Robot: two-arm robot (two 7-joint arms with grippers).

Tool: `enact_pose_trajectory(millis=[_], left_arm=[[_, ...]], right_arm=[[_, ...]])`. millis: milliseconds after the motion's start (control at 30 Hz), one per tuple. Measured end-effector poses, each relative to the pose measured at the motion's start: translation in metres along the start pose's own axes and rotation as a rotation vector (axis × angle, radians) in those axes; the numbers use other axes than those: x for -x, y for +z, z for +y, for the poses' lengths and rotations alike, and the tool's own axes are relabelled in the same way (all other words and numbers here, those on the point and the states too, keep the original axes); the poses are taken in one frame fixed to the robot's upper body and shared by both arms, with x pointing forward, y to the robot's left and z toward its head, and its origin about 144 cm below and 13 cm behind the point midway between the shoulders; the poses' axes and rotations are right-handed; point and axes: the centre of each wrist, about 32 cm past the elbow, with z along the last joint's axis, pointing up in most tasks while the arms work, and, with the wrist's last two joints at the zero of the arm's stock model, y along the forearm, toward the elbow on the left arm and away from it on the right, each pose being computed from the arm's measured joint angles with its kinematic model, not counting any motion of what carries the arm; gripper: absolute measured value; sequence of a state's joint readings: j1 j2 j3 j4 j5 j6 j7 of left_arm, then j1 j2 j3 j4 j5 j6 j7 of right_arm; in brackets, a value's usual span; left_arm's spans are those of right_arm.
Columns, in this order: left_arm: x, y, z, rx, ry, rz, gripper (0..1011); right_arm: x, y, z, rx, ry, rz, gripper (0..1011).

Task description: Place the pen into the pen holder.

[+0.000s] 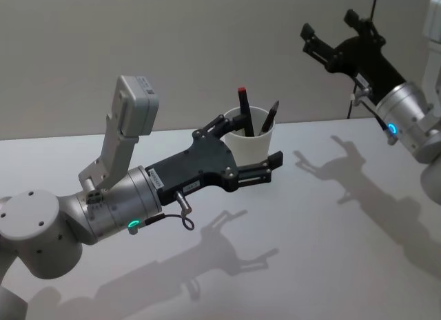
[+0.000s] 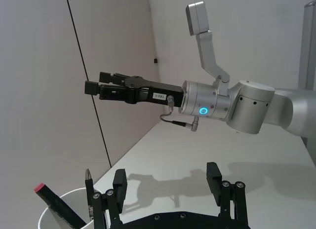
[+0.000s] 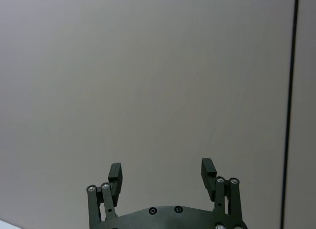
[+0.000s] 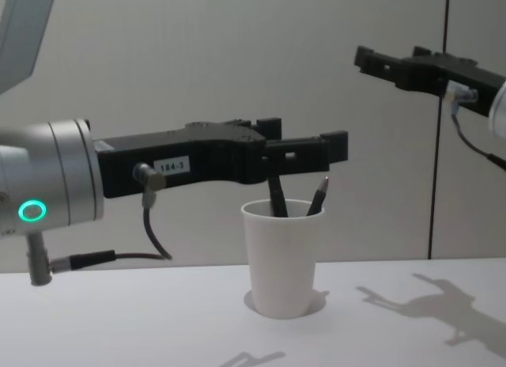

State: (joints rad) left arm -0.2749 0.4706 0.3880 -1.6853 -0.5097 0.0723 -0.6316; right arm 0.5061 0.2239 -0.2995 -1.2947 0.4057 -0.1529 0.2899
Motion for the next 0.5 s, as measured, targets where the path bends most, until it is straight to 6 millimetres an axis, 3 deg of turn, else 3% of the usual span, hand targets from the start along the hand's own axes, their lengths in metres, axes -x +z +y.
enact_pose_trajectory(millis=[500], left_arm=[[0.000, 0.000, 0.000, 0.000, 0.000, 0.000, 1001]], right_arm=[[0.008, 0.006, -0.021, 0.037, -0.138, -0.068, 1001]])
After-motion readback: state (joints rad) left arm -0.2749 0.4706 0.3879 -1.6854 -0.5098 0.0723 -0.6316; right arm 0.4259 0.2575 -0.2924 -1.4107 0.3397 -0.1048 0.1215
